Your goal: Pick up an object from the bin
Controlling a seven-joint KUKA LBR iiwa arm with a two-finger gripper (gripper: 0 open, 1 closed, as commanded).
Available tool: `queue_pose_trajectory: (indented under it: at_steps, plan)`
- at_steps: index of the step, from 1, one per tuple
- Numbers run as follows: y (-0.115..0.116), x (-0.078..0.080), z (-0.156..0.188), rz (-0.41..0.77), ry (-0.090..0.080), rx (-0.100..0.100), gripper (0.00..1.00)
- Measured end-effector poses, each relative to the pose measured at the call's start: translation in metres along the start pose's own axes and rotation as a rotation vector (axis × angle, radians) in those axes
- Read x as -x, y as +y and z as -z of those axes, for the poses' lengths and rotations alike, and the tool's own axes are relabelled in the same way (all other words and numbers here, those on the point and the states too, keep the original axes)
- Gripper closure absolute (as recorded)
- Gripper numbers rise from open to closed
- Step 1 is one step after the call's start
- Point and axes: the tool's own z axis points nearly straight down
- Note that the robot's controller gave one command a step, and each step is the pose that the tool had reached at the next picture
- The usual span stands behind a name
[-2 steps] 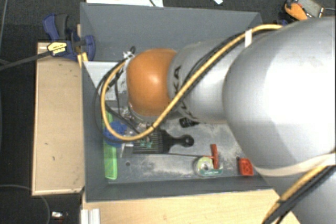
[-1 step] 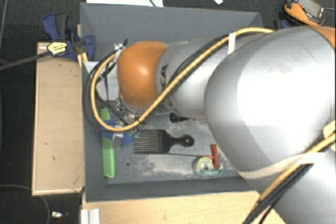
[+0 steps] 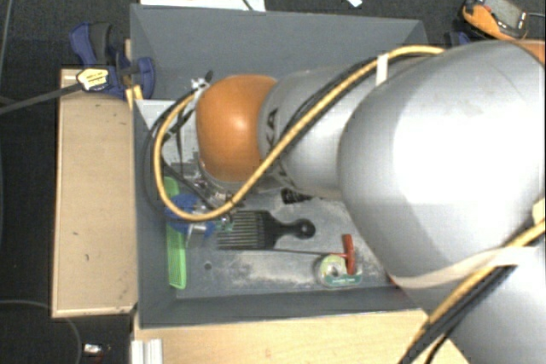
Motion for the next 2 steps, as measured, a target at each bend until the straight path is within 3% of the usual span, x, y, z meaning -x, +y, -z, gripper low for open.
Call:
queue_pose_trajectory:
  at_steps: [1,2]
  plan:
    - [0.0053,0.0064,0.0013,-0.019,-0.004,0.004,0.00]
    - [-0.0003,-0.0006,0.0008,-0.001,-0.001,0.001,1.00]
